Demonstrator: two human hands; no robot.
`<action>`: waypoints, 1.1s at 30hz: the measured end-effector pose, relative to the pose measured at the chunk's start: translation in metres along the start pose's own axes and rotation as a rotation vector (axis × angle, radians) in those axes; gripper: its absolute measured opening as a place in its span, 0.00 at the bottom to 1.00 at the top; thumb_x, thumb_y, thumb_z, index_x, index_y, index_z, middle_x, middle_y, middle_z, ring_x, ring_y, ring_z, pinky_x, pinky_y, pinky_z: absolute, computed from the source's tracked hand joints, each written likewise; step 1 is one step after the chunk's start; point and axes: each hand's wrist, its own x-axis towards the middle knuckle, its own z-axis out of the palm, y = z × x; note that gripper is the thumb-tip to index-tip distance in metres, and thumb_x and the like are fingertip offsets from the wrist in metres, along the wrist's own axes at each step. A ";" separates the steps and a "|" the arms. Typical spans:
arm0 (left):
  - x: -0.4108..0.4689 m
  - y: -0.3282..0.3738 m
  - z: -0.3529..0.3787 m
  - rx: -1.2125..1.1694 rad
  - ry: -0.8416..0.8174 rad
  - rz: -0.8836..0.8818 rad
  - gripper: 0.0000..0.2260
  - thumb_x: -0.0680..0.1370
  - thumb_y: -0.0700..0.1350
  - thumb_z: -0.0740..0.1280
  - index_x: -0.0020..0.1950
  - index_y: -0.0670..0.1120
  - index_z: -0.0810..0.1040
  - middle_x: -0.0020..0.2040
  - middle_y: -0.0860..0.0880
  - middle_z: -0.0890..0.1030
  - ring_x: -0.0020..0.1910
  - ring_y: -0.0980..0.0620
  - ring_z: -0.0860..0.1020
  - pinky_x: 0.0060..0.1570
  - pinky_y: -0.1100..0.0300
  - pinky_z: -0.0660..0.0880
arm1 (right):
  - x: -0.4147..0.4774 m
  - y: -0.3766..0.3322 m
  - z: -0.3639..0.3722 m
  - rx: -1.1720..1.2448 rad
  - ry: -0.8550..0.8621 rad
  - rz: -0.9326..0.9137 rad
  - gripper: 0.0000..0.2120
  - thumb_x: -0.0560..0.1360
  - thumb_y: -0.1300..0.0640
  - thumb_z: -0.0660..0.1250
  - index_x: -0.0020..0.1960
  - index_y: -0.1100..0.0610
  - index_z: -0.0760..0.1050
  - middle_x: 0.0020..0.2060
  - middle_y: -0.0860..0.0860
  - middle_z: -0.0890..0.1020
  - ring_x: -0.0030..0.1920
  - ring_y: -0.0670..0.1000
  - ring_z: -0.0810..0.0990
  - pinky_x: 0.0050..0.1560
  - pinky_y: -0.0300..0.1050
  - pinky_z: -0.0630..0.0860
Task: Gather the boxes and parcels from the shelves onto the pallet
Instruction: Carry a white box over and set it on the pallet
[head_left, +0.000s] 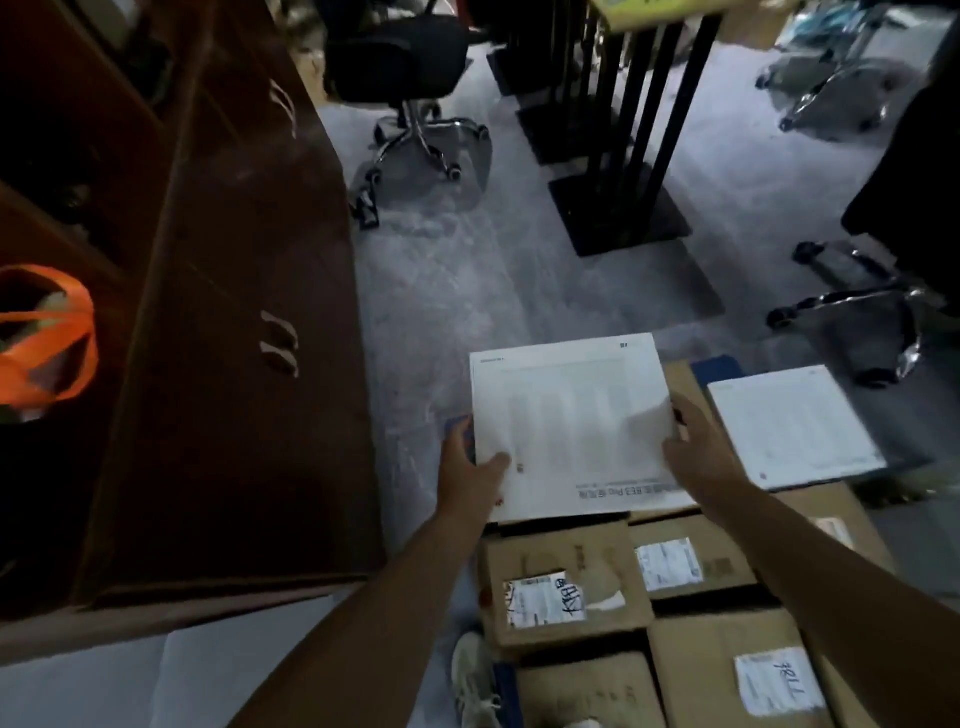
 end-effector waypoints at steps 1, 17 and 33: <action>0.018 -0.015 0.000 0.000 -0.007 -0.024 0.25 0.75 0.35 0.68 0.70 0.50 0.67 0.64 0.49 0.76 0.50 0.53 0.77 0.24 0.73 0.71 | 0.010 0.014 0.017 0.007 0.000 0.036 0.26 0.74 0.74 0.52 0.69 0.60 0.68 0.54 0.54 0.74 0.52 0.55 0.73 0.47 0.44 0.70; 0.122 -0.191 0.019 -0.099 -0.001 -0.286 0.26 0.73 0.32 0.71 0.67 0.52 0.73 0.62 0.49 0.79 0.57 0.49 0.78 0.41 0.61 0.76 | 0.075 0.175 0.138 -0.110 -0.055 0.173 0.28 0.76 0.67 0.51 0.73 0.48 0.62 0.58 0.52 0.74 0.48 0.54 0.76 0.38 0.43 0.75; 0.129 -0.207 0.034 0.066 -0.021 -0.175 0.33 0.70 0.28 0.71 0.71 0.50 0.69 0.65 0.49 0.77 0.58 0.52 0.77 0.37 0.70 0.77 | 0.085 0.187 0.143 -0.168 -0.083 0.234 0.38 0.69 0.74 0.57 0.75 0.49 0.60 0.60 0.55 0.74 0.53 0.56 0.74 0.41 0.42 0.75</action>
